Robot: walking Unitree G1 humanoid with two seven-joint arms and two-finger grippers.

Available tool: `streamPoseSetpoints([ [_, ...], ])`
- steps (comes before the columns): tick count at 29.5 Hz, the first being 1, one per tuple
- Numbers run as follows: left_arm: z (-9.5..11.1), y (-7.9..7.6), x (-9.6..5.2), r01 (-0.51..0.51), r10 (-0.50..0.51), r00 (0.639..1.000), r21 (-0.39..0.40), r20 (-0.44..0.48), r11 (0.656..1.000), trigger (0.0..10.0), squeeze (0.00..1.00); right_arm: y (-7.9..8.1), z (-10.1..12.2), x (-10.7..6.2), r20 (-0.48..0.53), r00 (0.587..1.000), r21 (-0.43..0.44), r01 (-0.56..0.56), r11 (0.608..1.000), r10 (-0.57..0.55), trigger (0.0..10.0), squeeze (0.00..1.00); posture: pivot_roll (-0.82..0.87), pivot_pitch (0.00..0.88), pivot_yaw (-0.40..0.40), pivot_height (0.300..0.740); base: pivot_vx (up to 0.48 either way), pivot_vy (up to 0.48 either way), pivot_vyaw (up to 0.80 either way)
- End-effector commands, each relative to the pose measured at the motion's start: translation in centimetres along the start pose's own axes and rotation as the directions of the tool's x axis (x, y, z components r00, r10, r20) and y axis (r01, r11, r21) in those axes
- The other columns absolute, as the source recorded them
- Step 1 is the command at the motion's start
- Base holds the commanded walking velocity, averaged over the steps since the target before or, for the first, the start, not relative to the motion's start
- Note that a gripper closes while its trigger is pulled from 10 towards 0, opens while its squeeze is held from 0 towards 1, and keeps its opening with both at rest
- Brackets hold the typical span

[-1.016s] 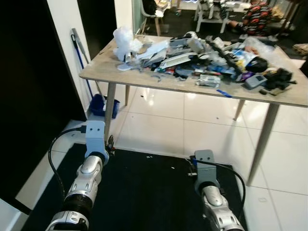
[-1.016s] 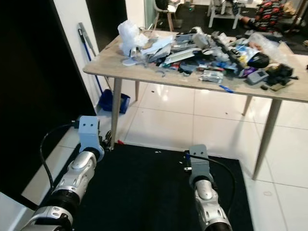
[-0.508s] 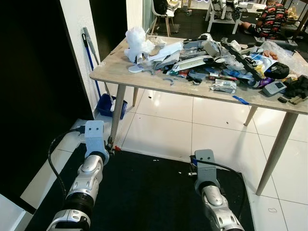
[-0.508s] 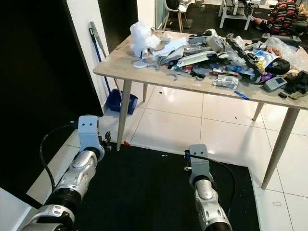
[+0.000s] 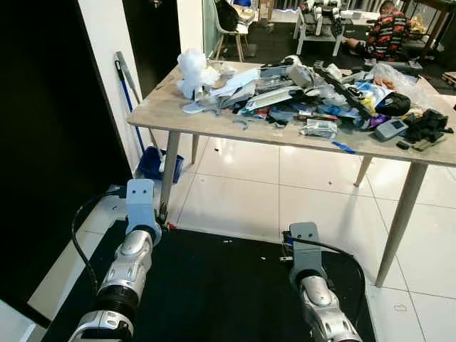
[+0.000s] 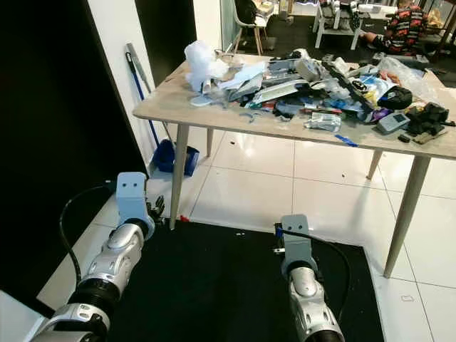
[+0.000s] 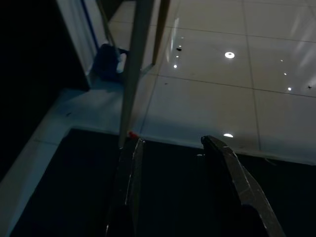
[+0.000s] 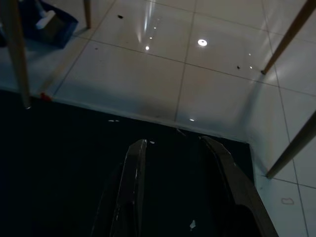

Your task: Picking trash to rubbish bin

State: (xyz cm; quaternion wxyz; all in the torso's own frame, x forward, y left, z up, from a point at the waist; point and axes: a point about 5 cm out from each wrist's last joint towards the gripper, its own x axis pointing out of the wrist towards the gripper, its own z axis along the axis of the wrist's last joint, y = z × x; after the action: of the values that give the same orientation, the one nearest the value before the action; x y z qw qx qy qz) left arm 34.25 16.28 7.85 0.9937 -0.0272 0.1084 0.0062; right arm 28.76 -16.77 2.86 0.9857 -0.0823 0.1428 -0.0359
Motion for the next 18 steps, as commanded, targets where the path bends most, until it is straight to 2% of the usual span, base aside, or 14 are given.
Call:
streamPoseSetpoints([
  [1,-0.09,0.35,-0.15,-0.009,0.009,1.000,-0.016,-0.006,1.000,10.0,0.00,0.04,-0.55,-0.19,-0.022,1.000,0.001,-0.004,1.000,0.004,10.0,0.00,-0.04,0.065,0.050,0.740,0.371,0.000,0.00],
  [18,-0.20,0.18,-0.38,-0.001,0.001,1.000,-0.011,-0.003,1.000,10.0,0.00,0.00,-0.67,-0.33,-0.025,1.000,0.000,-0.011,1.000,0.011,10.0,0.00,-0.05,0.071,0.046,0.740,0.389,0.000,0.00],
])
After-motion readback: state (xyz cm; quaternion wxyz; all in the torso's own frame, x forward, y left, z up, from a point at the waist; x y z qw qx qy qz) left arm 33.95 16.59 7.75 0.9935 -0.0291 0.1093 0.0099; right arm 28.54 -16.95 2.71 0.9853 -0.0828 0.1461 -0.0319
